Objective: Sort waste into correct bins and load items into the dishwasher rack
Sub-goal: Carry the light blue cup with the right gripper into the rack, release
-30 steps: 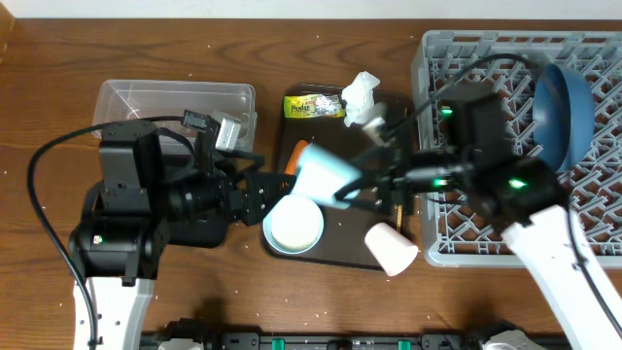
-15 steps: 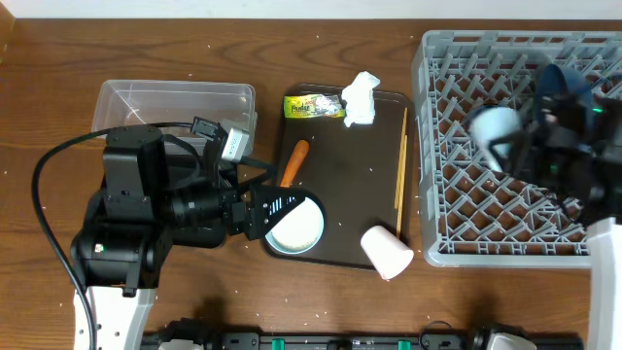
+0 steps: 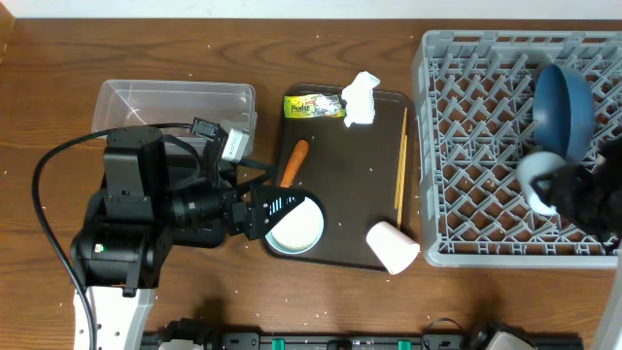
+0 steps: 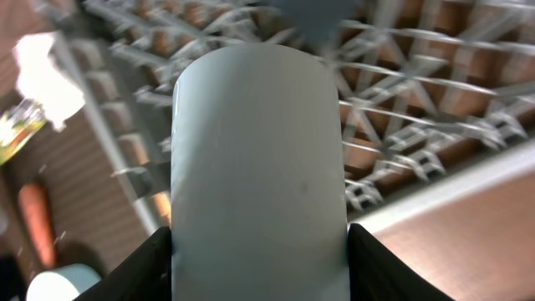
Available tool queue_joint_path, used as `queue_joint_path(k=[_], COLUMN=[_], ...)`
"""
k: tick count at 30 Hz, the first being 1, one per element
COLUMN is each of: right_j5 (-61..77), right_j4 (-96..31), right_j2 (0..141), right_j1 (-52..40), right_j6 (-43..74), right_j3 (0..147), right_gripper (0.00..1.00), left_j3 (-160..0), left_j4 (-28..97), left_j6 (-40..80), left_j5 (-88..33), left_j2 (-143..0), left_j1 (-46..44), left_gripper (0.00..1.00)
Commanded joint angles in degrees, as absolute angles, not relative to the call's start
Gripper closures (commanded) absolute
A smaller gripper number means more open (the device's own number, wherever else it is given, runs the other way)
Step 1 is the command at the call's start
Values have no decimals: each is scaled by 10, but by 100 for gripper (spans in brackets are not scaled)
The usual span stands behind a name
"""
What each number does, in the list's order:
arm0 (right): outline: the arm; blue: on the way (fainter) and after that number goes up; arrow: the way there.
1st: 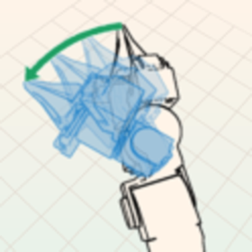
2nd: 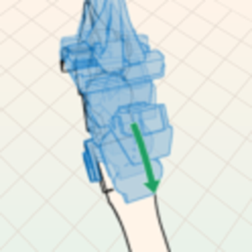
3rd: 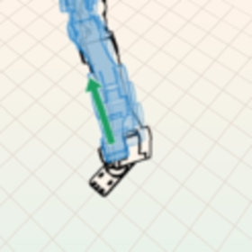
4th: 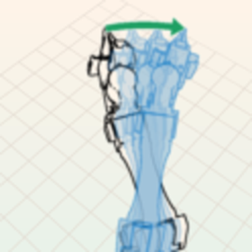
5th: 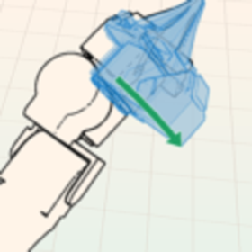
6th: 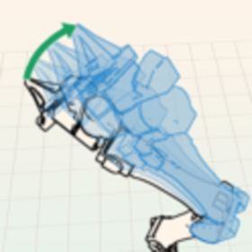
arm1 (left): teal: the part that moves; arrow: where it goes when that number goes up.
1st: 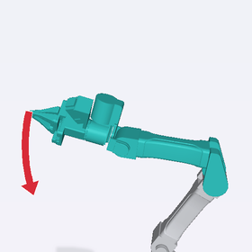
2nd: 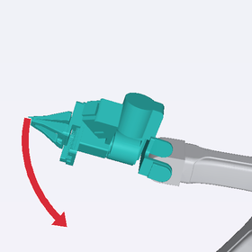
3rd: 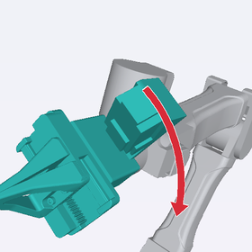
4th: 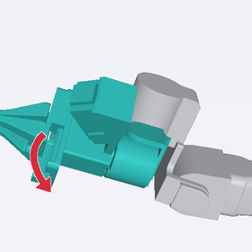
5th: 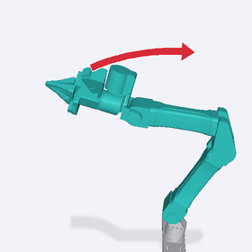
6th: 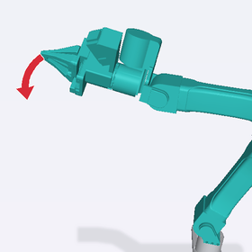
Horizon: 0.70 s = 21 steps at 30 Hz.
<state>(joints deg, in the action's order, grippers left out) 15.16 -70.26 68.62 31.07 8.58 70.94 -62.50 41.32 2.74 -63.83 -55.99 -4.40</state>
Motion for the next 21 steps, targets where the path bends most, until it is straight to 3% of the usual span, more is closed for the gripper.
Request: queue_joint_path(k=[1,14,21], right_j5=[122,112,180], right_j4=[-707,-633,-591], right_j2=[684,746,801], right_j1=[348,471,507], right_j6=[92,184,238], right_j3=[712,712,712], right_gripper=[54,54,55], left_j3=[-632,-632,-632], left_j4=[413,415,419], left_j6=[22,22,22], left_j5=[-624,-619,-619], left_j2=[-558,-558,-558], left_j1=[-44,-44,-44], left_gripper=[2,2,2])
